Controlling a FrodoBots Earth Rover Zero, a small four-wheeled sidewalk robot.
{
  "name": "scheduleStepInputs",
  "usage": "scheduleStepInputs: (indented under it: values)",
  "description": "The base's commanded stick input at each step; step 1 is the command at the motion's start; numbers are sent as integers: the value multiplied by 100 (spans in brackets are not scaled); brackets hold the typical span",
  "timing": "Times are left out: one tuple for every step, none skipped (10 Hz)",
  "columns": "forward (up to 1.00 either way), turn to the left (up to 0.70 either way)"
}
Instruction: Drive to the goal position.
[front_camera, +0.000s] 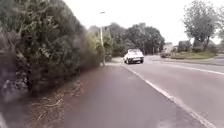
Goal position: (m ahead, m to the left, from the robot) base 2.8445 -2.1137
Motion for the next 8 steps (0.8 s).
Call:
scheduleStepInputs:
  values:
    - [100,0]
    - [100,0]
    - [100,0]
    - [100,0]
    - [100,0]
    - [100,0]
    - [100,0]
    - [100,0]
